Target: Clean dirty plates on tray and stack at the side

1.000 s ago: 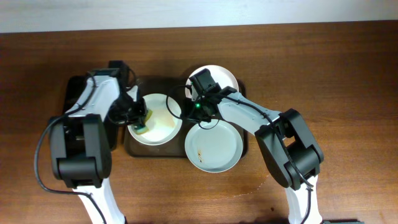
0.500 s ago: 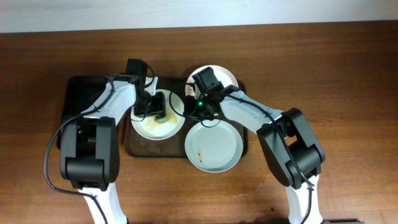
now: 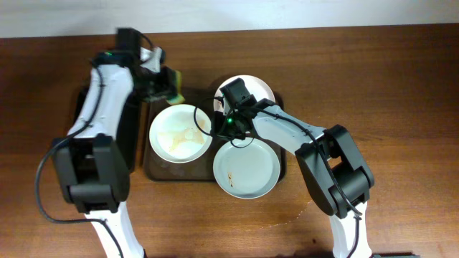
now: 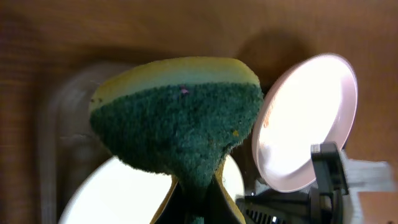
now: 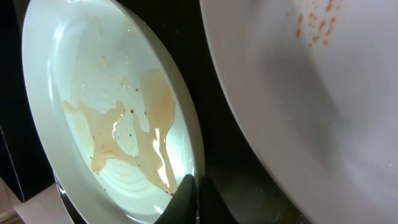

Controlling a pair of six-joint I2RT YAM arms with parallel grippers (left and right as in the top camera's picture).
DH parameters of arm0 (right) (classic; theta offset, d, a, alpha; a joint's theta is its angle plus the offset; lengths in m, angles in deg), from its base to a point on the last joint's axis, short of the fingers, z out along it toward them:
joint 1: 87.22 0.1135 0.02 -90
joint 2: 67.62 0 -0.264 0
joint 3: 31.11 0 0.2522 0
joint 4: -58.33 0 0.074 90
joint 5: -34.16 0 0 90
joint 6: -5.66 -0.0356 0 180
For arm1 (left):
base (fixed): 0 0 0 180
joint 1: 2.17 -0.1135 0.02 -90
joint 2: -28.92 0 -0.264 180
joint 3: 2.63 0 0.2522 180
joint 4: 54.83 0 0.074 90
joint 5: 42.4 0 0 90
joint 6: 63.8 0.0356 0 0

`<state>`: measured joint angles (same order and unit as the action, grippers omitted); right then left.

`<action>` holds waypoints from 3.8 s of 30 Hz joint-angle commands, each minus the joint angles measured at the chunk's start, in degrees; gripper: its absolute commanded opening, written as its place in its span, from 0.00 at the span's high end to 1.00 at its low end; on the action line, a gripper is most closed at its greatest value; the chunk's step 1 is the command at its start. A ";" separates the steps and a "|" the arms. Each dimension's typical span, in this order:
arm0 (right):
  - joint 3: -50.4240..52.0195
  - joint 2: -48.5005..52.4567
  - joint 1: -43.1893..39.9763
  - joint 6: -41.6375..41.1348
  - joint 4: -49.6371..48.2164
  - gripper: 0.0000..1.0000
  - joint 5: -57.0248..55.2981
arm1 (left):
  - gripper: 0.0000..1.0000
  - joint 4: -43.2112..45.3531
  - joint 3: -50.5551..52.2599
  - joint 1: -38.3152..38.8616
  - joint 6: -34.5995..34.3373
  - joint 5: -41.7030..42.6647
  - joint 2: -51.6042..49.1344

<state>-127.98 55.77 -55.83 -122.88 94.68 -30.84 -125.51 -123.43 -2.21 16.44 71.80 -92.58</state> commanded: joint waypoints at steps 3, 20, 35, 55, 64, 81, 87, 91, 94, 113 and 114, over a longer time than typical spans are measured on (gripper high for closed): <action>0.20 -0.02 2.16 0.55 0.50 0.88 -7.96 | 0.99 -2.14 -4.00 -4.57 -0.02 -0.66 0.33; -7.67 -4.94 6.10 6.69 9.68 0.96 -17.49 | 0.99 -2.73 -3.89 -5.66 0.81 -1.11 0.33; -17.73 -12.48 8.09 14.34 26.93 0.96 -45.77 | 0.99 -2.14 -3.89 -8.63 0.81 -1.53 0.33; -17.73 -12.48 27.85 14.34 23.47 0.96 -115.99 | 0.99 -2.12 -3.85 -11.76 0.81 -1.53 0.33; -17.73 -22.12 16.59 10.60 28.83 0.96 -68.00 | 0.99 -2.36 -3.21 -11.69 0.81 -1.53 0.33; 11.54 -22.45 -46.47 9.62 24.61 0.96 -33.99 | 0.99 -2.12 -2.69 -10.47 0.83 -1.75 0.33; 15.37 -22.40 -46.86 11.37 20.11 0.46 -29.59 | 0.99 -2.12 -2.69 -10.47 0.83 -1.75 0.33; 11.61 -24.98 -46.80 18.25 26.40 0.40 -10.27 | 0.99 -2.10 -2.69 -10.47 0.83 -1.75 0.33; 11.63 -30.10 -42.64 19.91 30.47 0.40 0.11 | 0.99 -2.10 -2.69 -10.47 0.83 -1.75 0.33; 24.17 -21.77 -14.80 19.74 19.19 0.85 -5.46 | 0.99 -2.12 -2.69 -10.47 0.83 -1.73 0.33; 24.06 -21.77 -14.80 19.74 19.12 0.87 -5.46 | 0.99 -2.10 -2.69 -10.47 0.81 -1.73 0.33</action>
<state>-103.87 33.96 -71.10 -104.52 114.05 -37.71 -127.72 -126.32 -12.81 16.50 70.03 -92.58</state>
